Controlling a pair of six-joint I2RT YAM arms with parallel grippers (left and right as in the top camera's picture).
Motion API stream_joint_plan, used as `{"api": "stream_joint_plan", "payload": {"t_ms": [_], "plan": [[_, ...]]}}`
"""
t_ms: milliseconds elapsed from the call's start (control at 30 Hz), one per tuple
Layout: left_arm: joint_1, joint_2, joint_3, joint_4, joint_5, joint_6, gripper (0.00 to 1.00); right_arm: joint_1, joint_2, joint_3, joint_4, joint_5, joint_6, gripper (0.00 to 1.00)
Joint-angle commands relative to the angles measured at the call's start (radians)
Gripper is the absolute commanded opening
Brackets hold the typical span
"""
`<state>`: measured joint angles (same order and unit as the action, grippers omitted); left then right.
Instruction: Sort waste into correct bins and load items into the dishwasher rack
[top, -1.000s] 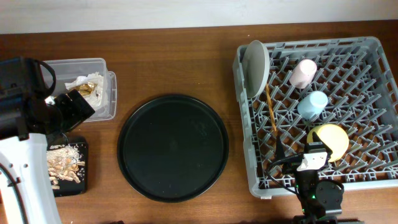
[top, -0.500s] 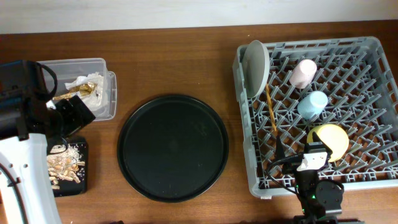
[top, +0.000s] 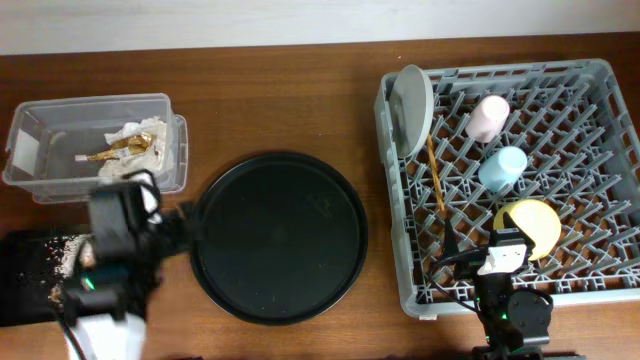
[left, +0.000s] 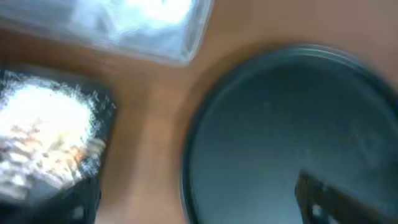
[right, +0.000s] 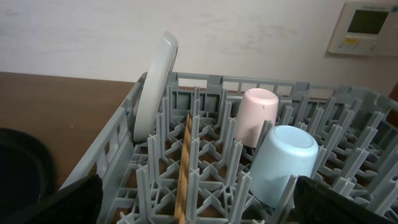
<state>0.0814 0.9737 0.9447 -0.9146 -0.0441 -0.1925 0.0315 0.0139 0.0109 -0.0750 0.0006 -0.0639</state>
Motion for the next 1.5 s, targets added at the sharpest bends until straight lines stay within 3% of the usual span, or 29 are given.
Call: {"api": "stream_joint_plan", "payload": {"t_ms": [0,233,433,800,1333,1433,1467], "plan": [[-0.053,-0.201,-0.275,0.208,0.041,0.093,0.99,-0.004,-0.010,-0.005,-0.007,0.008,-0.007,0.98],[-0.057,-0.475,-0.603,0.369,0.041,0.093,1.00,-0.004,-0.010,-0.005,-0.007,0.008,-0.007,0.98],[-0.057,-0.664,-0.744,0.511,0.040,0.093,0.99,-0.004,-0.010,-0.005,-0.007,0.008,-0.007,0.98],[-0.057,-0.737,-0.918,0.933,0.040,0.093,0.99,-0.004,-0.010,-0.005,-0.007,0.008,-0.007,0.98],[-0.052,-0.969,-0.937,0.839,-0.032,0.094,0.99,-0.004,-0.010,-0.005,-0.007,0.008,-0.007,0.98],[-0.046,-0.969,-0.937,0.838,-0.031,0.163,0.99,-0.004,-0.010,-0.005,-0.007,0.008,-0.007,0.98],[-0.032,-0.969,-0.937,0.836,-0.024,0.237,0.99,-0.004,-0.010,-0.005,-0.007,0.008,-0.007,0.98]]}}
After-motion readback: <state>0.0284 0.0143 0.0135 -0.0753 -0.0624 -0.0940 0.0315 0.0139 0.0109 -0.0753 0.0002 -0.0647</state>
